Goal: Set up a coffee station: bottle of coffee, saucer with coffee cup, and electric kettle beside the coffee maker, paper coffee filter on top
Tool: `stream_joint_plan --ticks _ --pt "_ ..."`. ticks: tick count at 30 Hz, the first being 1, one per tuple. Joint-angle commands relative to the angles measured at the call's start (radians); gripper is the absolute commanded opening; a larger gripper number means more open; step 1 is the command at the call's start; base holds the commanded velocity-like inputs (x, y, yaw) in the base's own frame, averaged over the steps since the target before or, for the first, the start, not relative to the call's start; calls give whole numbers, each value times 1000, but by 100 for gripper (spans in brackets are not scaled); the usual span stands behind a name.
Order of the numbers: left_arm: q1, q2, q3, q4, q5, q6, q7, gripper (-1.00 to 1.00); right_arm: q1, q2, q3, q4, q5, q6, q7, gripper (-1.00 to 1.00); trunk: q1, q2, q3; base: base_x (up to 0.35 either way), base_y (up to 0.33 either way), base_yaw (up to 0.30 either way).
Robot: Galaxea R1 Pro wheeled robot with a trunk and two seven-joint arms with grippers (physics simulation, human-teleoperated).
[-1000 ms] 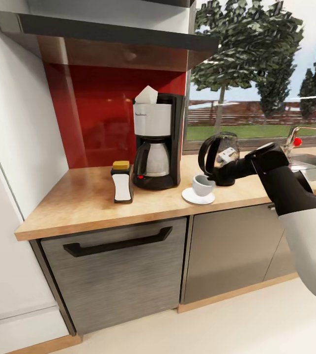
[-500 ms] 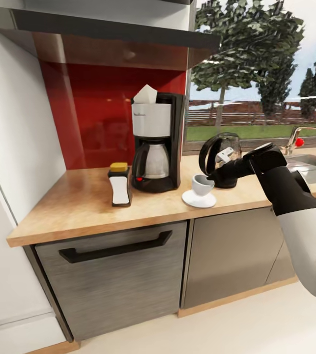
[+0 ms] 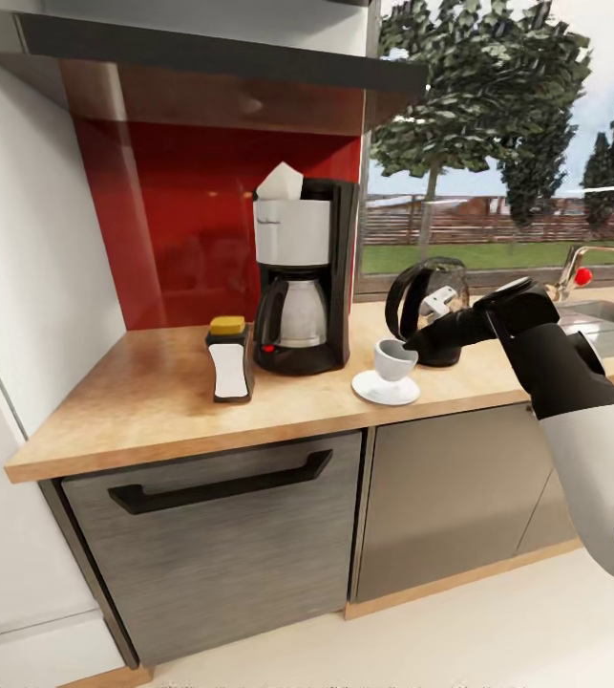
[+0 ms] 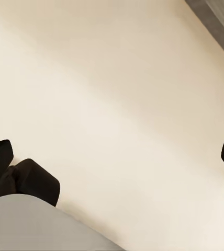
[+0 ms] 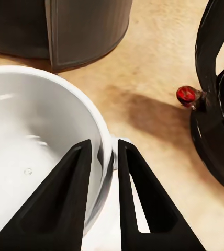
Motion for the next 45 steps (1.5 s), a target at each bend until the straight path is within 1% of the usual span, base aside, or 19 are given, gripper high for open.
stream_joint_plan --ticks 1,3,6,10,13,16,40,43,45 --pt "-1 0 8 2 -7 -3 -4 100 -1 0 1 -1 9 4 9 -100 4 -8 -4 0 0 0" --pt "-1 0 8 1 -7 -3 -4 100 -1 0 1 -1 9 4 9 -100 11 -22 -11 0 0 0" --pt "-1 0 8 1 -7 -3 -4 100 -1 0 2 -1 9 4 9 -100 11 -22 -11 0 0 0" --pt "-1 0 8 2 -7 -3 -4 100 -1 0 3 -1 9 4 9 -100 27 -50 -23 0 0 0" --pt "-1 0 8 1 -7 -3 -4 100 -1 0 3 -1 9 4 9 -100 27 -50 -23 0 0 0" --pt "-1 0 8 1 -7 -3 -4 100 -1 0 3 -1 9 4 9 -100 38 -71 -32 0 0 0" --pt "-1 0 8 1 -7 -3 -4 100 -1 0 3 10 9 3 9 -100 38 -71 -32 33 0 0" --pt "-1 0 8 1 -7 -4 -4 100 -1 0 3 11 9 3 9 -100 50 -92 -42 2 0 0" --pt "-1 0 8 1 -7 -4 -4 100 -1 -1 2 11 9 3 9 -100 50 -92 -42 0 0 0"
